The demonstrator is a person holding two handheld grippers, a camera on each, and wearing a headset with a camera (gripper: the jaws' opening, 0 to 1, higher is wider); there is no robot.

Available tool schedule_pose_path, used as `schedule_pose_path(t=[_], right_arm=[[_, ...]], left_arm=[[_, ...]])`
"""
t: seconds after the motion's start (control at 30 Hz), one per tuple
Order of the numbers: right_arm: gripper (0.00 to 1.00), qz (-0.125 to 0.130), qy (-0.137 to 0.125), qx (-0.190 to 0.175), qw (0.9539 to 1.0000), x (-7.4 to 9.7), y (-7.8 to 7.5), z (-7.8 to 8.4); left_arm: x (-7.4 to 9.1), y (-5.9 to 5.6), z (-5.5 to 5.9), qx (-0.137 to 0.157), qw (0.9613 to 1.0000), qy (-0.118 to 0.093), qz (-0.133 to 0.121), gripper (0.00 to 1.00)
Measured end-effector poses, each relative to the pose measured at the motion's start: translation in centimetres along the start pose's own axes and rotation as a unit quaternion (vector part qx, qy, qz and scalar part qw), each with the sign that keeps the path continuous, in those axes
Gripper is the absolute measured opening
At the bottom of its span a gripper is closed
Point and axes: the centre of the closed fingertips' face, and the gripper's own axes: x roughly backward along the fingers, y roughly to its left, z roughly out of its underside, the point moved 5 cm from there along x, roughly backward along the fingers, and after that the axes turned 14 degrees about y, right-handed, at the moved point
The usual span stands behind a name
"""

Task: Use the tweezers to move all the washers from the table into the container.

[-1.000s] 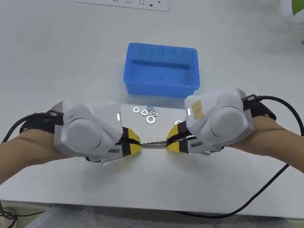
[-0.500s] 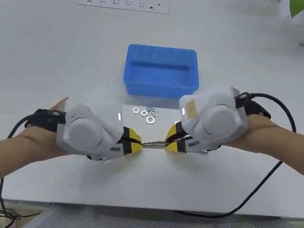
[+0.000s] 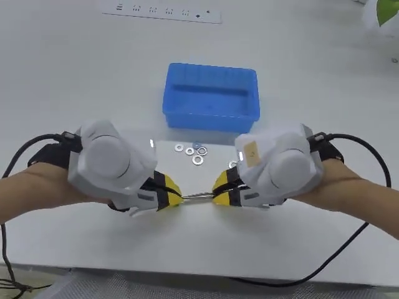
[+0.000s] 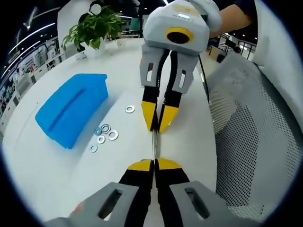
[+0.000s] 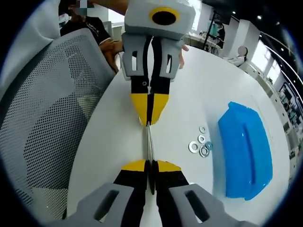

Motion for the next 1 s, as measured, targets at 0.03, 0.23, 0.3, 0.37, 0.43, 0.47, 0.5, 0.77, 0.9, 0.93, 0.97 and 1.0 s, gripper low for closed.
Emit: schedule_pose_path(t=[0.03,0.23,0.3,0.37,0.43,0.47,0.5,0.77,0.9,0.93,0.97,1.0], right_arm=[[0.06,0.003,-0.005,-0.005,1.0,0.0,0.0,-0.1],[0.05,0.013,-0.03,-0.009,0.9994,0.4,0.1,-0.6],[0.05,0.017,-0.032,-0.005,0.9993,0.5,0.0,-0.8],[0.05,0.019,-0.036,-0.006,0.9991,0.6,0.0,-1.0],[0.05,0.021,-0.043,-0.008,0.9988,0.7,-0.1,-1.0],[0.05,0.022,-0.05,-0.01,0.9984,0.9,-0.1,-1.1],[0.05,0.026,-0.058,-0.019,0.9978,1.1,-0.3,-1.2],[0.06,0.017,-0.112,-0.034,0.993,0.9,0.1,-1.1],[0.06,0.018,-0.127,-0.049,0.9905,1.4,0.1,-0.9],[0.06,0.019,-0.132,-0.051,0.9898,1.5,0.1,-0.8],[0.06,0.021,-0.136,-0.051,0.9892,1.7,0.1,-0.8],[0.06,0.023,-0.145,-0.053,0.9878,1.9,0.0,-0.7]], left_arm=[[0.1,0.0,0.1,-0.003,1.0,0.001,-0.005,0.05],[1.6,0.1,-0.1,0.0,1.0,-0.007,-0.006,0.05],[1.7,0.2,-0.1,-0.016,0.9998,-0.004,-0.009,0.05],[1.9,0.4,-0.1,-0.05,0.9986,-0.001,-0.016,0.05],[2.2,0.4,-0.2,-0.04,0.9992,-0.005,-0.009,0.05],[2.4,0.6,-0.2,-0.028,0.9995,-0.009,-0.008,0.05],[2.6,0.6,-0.2,-0.029,0.9995,-0.01,-0.012,0.05],[4.4,-0.3,-2.1,-0.037,0.9993,-0.005,-0.001,0.04],[5.1,-0.4,-3.3,-0.059,0.9981,-0.019,-0.004,0.04],[5.3,-0.3,-3.6,-0.06,0.998,-0.022,-0.003,0.04],[5.5,-0.4,-4.1,-0.056,0.998,-0.03,0.0,0.04],[5.6,-0.4,-4.6,-0.054,0.9977,-0.04,0.003,0.04]])
